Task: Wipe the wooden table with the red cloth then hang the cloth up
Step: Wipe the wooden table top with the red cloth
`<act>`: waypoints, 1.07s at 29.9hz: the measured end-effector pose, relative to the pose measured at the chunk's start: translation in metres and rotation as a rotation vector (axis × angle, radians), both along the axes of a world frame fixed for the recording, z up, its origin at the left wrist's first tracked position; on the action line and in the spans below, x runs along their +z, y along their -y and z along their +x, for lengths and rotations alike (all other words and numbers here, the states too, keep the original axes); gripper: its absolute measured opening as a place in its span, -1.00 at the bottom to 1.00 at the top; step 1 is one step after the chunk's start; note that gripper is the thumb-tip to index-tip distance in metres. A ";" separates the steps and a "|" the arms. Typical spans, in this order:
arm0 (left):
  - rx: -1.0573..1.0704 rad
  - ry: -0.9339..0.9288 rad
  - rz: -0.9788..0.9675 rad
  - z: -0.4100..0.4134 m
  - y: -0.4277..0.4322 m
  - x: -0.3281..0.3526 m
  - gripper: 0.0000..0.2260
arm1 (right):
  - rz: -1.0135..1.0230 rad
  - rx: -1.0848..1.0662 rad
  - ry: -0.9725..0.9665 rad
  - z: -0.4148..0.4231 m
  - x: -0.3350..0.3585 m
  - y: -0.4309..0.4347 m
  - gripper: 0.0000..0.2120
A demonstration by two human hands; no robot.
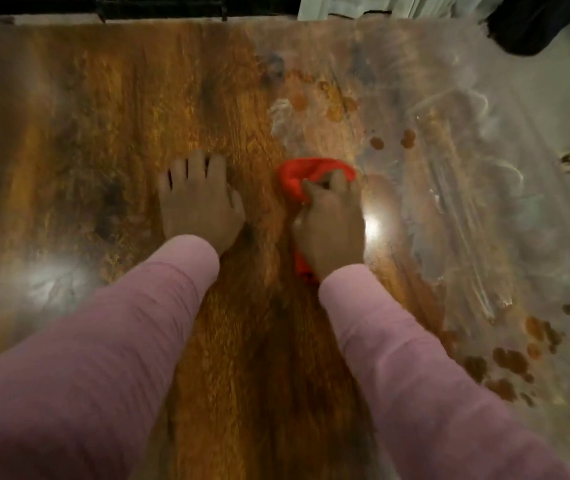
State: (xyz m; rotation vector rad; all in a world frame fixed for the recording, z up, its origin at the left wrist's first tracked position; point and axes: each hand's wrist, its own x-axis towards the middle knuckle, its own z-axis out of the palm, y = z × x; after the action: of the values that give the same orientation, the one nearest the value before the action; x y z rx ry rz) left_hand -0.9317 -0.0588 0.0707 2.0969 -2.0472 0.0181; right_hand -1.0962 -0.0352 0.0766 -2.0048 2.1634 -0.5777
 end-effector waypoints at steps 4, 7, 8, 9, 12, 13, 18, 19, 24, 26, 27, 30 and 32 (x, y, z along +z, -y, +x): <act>-0.003 0.001 -0.010 -0.005 0.035 -0.003 -0.70 | 0.029 -0.310 0.016 -0.070 0.005 0.039 -0.69; 0.015 -0.018 -0.035 -0.006 0.038 -0.011 -0.70 | 0.032 -0.400 0.011 -0.069 0.004 0.056 -0.67; 0.015 -0.022 -0.049 -0.006 0.037 -0.014 -0.70 | 0.027 -0.398 0.006 -0.058 0.002 0.058 -0.68; 0.009 -0.017 -0.060 -0.007 0.037 -0.015 -0.70 | 0.020 -0.364 0.003 -0.041 0.000 0.058 -0.68; 0.005 -0.018 -0.075 -0.009 0.038 -0.015 -0.68 | -0.020 -0.154 0.013 0.018 -0.001 0.053 -0.69; 0.008 -0.024 -0.077 -0.009 0.038 -0.014 -0.65 | -0.032 -0.071 0.013 0.032 0.000 0.050 -0.70; -0.003 -0.059 -0.055 -0.006 0.037 -0.014 -0.55 | -0.023 0.075 -0.038 -0.016 0.001 0.058 -0.66; 0.001 -0.064 -0.052 -0.006 0.037 -0.014 -0.55 | -0.029 -0.033 -0.036 -0.034 0.002 0.066 -0.65; -0.003 -0.045 -0.048 -0.007 0.039 -0.016 -0.61 | 0.069 -0.421 0.085 -0.056 0.001 0.111 -0.81; -0.006 -0.038 -0.038 -0.008 0.038 -0.017 -0.63 | 0.065 -0.335 -0.005 -0.020 0.000 0.111 -0.79; -0.003 -0.033 -0.034 -0.008 0.038 -0.018 -0.64 | 0.038 -0.255 -0.005 0.002 0.000 0.108 -0.77; -0.003 -0.032 -0.028 -0.009 0.038 -0.017 -0.66 | -0.016 0.010 -0.004 0.048 0.001 0.093 -0.74; -0.025 -0.031 -0.039 -0.008 0.040 -0.016 -0.67 | -0.027 0.123 -0.025 0.041 0.002 0.093 -0.72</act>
State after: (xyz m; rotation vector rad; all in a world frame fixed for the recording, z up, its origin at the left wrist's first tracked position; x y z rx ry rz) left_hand -0.9394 -0.0987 0.0550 2.0364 -2.0384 0.0216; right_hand -1.0552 -0.1280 0.0785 -2.1516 2.0377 -0.5705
